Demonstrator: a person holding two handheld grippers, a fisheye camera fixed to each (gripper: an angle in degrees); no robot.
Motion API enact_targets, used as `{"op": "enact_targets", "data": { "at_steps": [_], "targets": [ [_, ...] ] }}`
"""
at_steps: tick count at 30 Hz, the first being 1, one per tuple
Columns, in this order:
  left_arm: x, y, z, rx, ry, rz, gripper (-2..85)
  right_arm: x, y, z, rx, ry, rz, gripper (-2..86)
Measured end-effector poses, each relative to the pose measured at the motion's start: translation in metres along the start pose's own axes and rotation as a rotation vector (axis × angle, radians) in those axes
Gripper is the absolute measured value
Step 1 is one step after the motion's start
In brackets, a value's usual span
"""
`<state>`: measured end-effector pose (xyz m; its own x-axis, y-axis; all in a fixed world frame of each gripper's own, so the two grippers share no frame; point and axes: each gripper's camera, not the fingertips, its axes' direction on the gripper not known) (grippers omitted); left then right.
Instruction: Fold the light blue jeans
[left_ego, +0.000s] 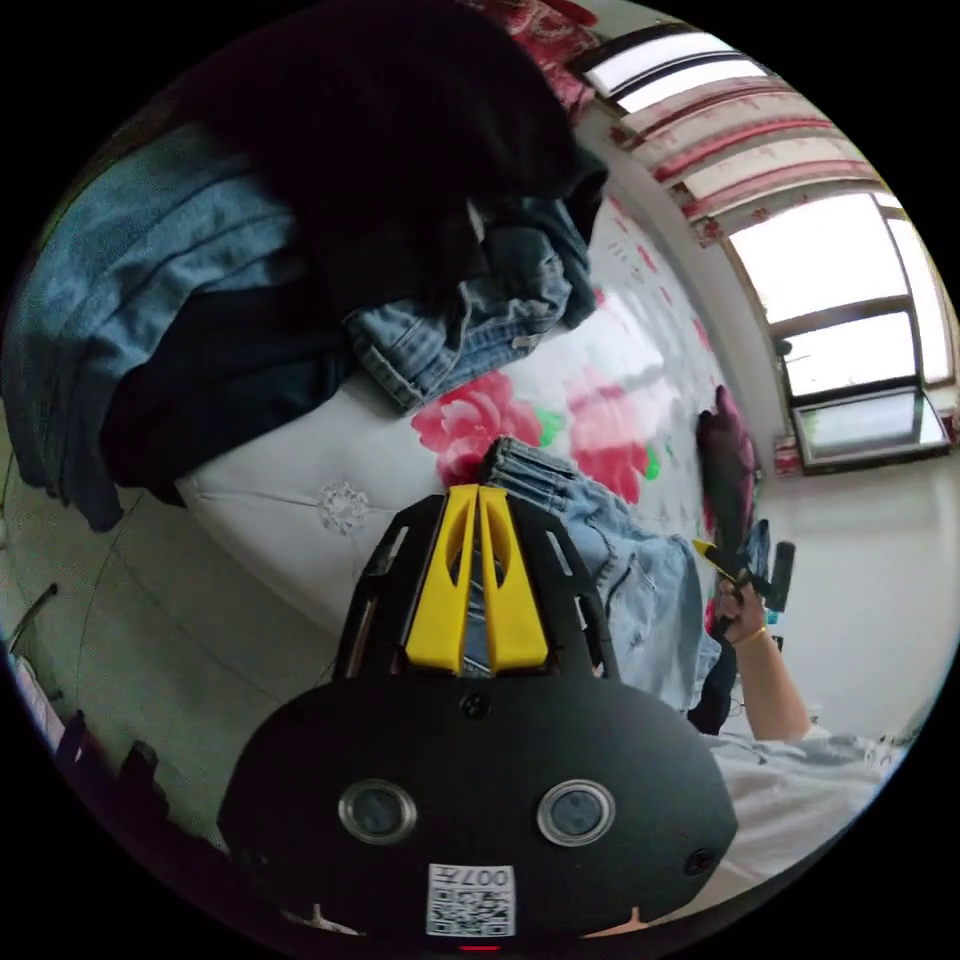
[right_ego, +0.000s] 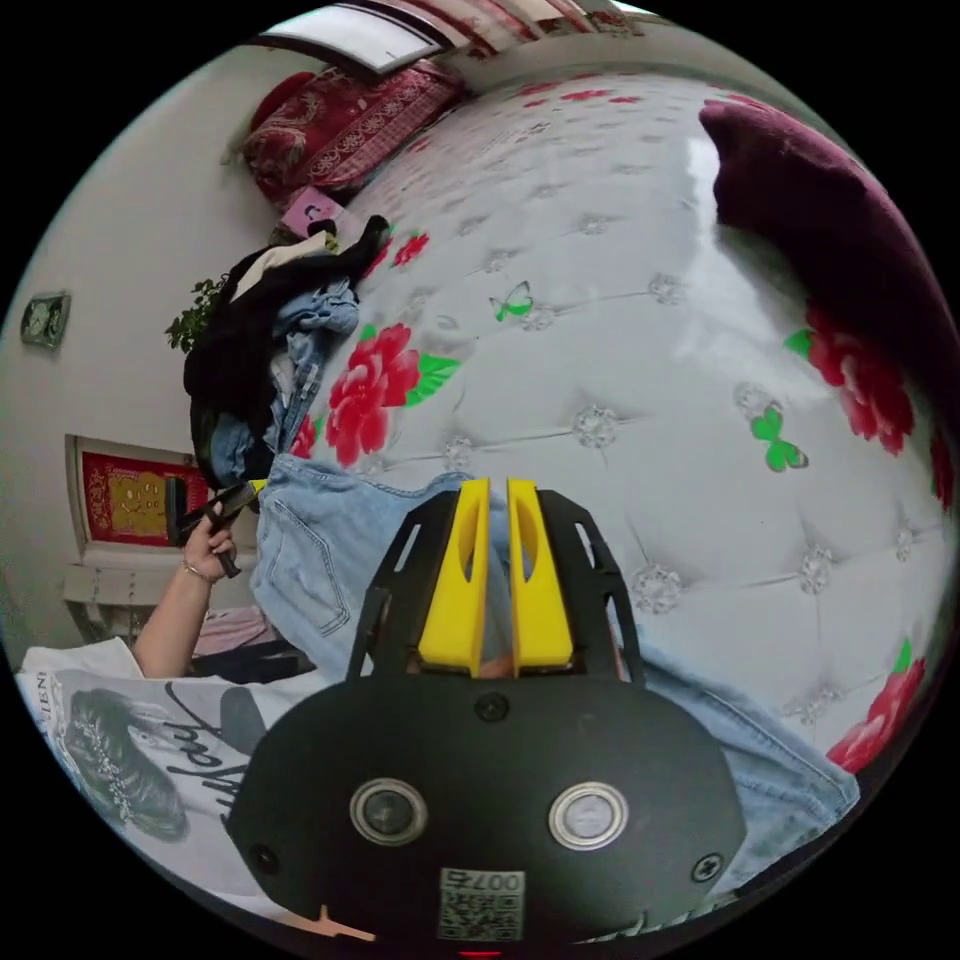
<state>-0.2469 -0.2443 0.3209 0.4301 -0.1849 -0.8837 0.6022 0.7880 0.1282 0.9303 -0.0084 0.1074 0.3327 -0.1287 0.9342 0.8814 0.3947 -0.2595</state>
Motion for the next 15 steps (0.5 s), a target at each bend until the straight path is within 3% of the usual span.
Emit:
{"op": "enact_targets", "data": {
  "at_steps": [2, 8, 13, 15],
  "targets": [
    [-0.003, -0.007, 0.009, -0.052, 0.003, -0.035, -0.9, -0.001, 0.009, -0.010, 0.036, 0.011, 0.011, 2.3],
    [0.004, 0.026, -0.042, 0.028, -0.004, 0.072, 1.2, 0.016, 0.122, -0.089, 0.237, 0.138, 0.112, 3.6],
    [-0.018, 0.081, -0.078, 0.039, 0.005, -0.010, 5.6, 0.097, 0.297, -0.159, 0.420, 0.363, 0.721, 4.5],
    [-0.035, 0.104, -0.082, 0.023, 0.072, -0.104, 7.9, 0.114, 0.349, -0.172, 0.475, 0.364, 0.905, 4.8]
  ]
}}
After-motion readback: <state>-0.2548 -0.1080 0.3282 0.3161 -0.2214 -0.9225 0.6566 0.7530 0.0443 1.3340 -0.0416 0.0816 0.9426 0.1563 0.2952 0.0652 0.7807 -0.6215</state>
